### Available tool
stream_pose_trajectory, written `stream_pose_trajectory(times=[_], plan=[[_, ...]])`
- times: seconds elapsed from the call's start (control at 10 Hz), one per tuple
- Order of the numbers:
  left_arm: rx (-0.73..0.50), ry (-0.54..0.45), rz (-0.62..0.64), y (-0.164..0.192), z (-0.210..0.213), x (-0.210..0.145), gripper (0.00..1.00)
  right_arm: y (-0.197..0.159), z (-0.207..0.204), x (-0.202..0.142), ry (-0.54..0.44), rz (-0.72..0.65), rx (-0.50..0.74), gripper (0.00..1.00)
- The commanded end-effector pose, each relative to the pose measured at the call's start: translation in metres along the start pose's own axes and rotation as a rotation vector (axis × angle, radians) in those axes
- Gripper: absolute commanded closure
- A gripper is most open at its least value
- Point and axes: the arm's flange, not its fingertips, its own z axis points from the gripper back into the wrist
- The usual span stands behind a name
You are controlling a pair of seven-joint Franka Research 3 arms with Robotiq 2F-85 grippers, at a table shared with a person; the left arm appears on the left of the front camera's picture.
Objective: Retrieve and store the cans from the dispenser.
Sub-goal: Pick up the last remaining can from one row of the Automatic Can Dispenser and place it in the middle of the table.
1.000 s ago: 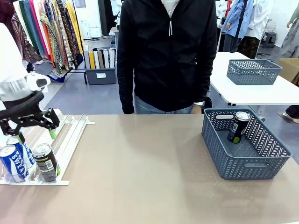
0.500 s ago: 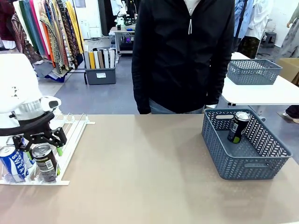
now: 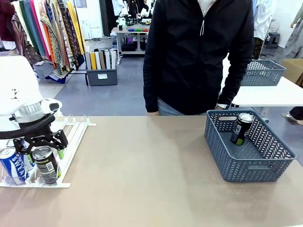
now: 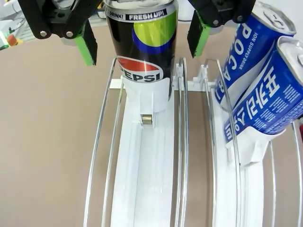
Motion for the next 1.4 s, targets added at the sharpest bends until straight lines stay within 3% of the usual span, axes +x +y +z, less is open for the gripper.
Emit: stream_pose_trajectory(times=[0.0, 0.5, 0.8, 0.9, 1.0, 1.1, 1.3], plan=[[-0.031, -0.016, -0.016, 0.0029, 0.0065, -0.0132, 0.0, 0.0002, 0.0029, -0.002, 0.014, 0.026, -0.007, 0.0], [-0.026, 0.029, -0.057, 0.0046, 0.0044, -0.0196, 0.0, 0.0002, 0.0029, -0.002, 0.014, 0.026, -0.007, 0.0], [-0.042, -0.002, -0.045, 0.0029, 0.0051, -0.0175, 0.0, 0.0002, 0.0029, -0.002, 0.014, 0.026, -0.007, 0.0], [-0.022, -0.019, -0.027, 0.0028, 0.0043, -0.0185, 0.25, 0.0002, 0.0029, -0.002, 0.014, 0.026, -0.007, 0.0], [-0.013, -0.017, -0.038, 0.0015, 0.0042, -0.018, 0.84, 0.0002, 0.0029, -0.002, 0.014, 0.026, -0.007, 0.0], [-0.015, -0.018, -0.042, 0.0013, 0.0039, -0.018, 1.0, 0.0002, 0.0029, -0.002, 0.014, 0.026, -0.007, 0.0], [-0.011, -0.023, -0.036, 0.0016, 0.0041, -0.0183, 1.0, 0.0002, 0.0029, -0.002, 0.014, 0.026, -0.007, 0.0]])
